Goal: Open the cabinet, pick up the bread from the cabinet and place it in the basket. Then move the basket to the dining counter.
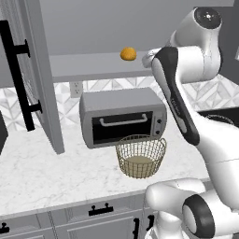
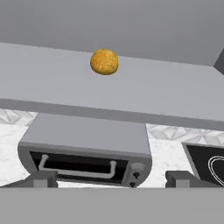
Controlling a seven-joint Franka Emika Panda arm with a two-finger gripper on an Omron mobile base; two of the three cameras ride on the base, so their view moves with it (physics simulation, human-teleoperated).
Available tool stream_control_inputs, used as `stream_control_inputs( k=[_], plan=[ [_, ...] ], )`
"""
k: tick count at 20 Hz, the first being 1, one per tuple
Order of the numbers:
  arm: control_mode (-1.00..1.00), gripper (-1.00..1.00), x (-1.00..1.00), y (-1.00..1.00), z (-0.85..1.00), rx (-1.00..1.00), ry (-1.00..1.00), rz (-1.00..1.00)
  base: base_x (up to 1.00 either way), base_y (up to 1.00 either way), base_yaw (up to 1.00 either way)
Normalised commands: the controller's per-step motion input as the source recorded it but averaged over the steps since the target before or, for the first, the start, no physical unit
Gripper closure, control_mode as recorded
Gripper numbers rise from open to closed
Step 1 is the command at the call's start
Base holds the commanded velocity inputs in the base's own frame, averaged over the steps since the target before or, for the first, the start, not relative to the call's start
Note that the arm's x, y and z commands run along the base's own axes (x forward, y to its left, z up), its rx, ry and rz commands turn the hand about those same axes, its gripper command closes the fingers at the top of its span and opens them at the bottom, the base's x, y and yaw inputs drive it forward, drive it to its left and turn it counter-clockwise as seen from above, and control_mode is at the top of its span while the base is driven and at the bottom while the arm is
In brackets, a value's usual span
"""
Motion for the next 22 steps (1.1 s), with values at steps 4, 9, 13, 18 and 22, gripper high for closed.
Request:
stream_control_inputs(
  k=[4,9,13,18,22],
  plan=[
    [-1.00,-1.00,0.57,-0.19,0.00,0.08,-0.04,0.00,0.00,0.00,0.00],
    [-1.00,-1.00,0.55,0.00,0.00,0.04,-0.02,0.00,0.00,0.00,0.00],
    [-1.00,-1.00,0.63,0.00,0.00,0.02,0.00,0.05,0.00,0.00,0.00],
    [-1.00,-1.00,0.50,0.04,0.00,0.01,0.00,0.12,0.00,0.00,0.00],
    [-1.00,-1.00,0.47,0.24,0.00,0.00,0.00,0.17,0.00,0.00,0.00]
  ],
)
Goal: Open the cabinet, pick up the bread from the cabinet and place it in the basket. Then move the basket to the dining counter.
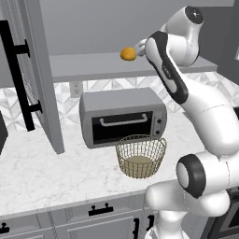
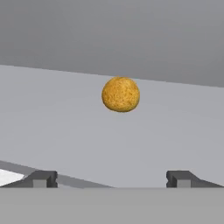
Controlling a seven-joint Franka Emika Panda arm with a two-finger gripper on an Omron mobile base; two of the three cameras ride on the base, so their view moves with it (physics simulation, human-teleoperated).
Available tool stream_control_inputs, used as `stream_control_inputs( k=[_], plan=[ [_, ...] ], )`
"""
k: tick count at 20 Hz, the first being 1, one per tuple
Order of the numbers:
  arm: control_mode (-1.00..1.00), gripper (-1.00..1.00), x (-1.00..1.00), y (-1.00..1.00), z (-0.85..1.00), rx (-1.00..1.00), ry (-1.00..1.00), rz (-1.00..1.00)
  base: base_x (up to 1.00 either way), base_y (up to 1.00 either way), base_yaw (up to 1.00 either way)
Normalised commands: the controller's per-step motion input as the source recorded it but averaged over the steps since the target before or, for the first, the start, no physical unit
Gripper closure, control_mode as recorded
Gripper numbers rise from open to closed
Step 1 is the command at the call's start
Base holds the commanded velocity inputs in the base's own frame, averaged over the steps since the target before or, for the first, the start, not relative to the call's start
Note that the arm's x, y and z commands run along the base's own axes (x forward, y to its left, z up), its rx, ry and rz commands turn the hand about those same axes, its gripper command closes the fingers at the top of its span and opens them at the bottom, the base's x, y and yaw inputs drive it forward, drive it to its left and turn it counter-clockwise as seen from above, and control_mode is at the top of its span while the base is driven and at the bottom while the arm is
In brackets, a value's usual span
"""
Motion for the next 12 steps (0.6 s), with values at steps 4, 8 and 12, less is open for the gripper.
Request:
stream_control_inputs(
  k=[4,8,12],
  plan=[
    [-1.00,-1.00,0.64,0.22,-0.01,0.00,0.00,0.03,0.00,0.00,0.00],
    [-1.00,-1.00,0.61,0.03,-0.05,0.00,0.00,0.00,0.00,0.00,0.00],
    [-1.00,-1.00,0.52,0.04,-0.09,0.00,0.00,0.00,0.00,0.00,0.00]
  ],
)
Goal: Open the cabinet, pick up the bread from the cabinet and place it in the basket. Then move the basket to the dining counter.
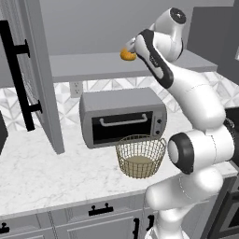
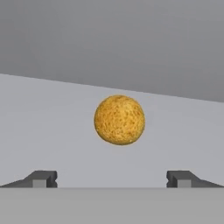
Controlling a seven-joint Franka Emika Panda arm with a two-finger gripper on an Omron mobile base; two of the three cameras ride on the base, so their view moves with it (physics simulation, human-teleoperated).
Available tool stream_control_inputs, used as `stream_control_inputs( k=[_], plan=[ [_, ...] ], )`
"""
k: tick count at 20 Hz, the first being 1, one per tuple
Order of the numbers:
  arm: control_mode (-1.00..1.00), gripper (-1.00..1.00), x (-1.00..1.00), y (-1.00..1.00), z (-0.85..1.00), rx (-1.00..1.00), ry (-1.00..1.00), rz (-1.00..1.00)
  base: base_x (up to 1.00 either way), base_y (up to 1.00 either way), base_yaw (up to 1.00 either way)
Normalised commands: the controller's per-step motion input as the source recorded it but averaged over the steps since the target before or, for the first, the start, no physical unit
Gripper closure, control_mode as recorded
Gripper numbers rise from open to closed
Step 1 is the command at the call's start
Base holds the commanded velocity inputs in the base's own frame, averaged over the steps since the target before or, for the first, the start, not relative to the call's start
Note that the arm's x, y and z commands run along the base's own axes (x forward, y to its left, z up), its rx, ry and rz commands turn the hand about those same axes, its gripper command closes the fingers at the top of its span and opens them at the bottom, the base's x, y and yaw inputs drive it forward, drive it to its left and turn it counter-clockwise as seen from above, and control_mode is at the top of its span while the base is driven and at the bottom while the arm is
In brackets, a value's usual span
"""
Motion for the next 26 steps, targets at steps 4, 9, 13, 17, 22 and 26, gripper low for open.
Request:
stream_control_inputs(
  k=[4,9,13,17,22,26],
  plan=[
    [-1.00,-1.00,0.50,0.11,-0.19,0.00,0.00,0.00,0.00,0.00,0.00],
    [-1.00,-1.00,0.58,0.13,-0.12,0.00,0.00,0.00,0.00,0.00,0.00],
    [-1.00,-1.00,0.48,0.00,-0.10,0.00,0.00,0.00,0.00,0.00,0.00],
    [-1.00,-1.00,0.46,0.03,-0.09,0.00,0.00,0.00,0.00,0.00,0.00],
    [-1.00,-1.00,0.32,0.07,-0.17,0.00,0.00,0.00,0.00,0.00,0.00],
    [-1.00,-1.00,0.20,0.13,-0.33,0.00,0.00,0.00,0.00,0.00,0.00]
  ],
)
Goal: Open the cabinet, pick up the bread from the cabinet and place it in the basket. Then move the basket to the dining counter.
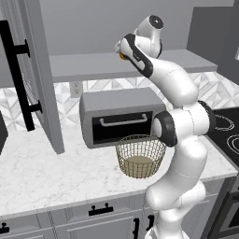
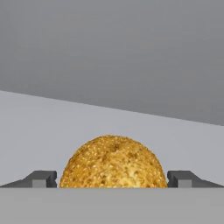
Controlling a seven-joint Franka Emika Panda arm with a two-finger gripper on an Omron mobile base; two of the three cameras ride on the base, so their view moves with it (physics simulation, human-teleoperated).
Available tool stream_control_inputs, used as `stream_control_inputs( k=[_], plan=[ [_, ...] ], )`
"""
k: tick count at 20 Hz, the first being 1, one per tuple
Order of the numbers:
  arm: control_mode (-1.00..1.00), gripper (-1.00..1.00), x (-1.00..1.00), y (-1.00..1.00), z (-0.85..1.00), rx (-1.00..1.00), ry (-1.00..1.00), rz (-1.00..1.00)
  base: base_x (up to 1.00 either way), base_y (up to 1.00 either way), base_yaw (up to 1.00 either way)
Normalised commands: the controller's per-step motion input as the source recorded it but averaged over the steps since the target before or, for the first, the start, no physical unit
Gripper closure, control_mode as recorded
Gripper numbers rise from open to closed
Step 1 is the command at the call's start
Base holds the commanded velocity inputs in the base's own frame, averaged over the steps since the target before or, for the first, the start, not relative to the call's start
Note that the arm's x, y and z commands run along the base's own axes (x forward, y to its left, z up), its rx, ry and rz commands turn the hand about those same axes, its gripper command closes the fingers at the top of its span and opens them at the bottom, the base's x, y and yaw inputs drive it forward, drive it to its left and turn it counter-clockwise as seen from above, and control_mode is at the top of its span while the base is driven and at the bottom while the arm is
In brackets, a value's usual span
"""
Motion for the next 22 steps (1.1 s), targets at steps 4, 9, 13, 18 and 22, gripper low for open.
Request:
stream_control_inputs(
  k=[4,9,13,18,22],
  plan=[
    [-1.00,1.00,0.01,0.31,-0.61,0.00,0.00,0.00,0.00,0.00,0.00],
    [-1.00,1.00,-0.03,0.23,-0.57,0.00,-0.01,0.00,0.00,0.00,0.00],
    [-1.00,1.00,-0.72,0.13,-0.19,0.02,-0.16,0.00,0.00,0.00,0.00],
    [-1.00,1.00,-1.00,0.00,0.05,0.03,-0.03,0.00,0.00,0.00,0.00],
    [-1.00,1.00,-1.00,0.00,0.17,0.06,-0.10,0.00,0.00,0.00,0.00]
  ],
)
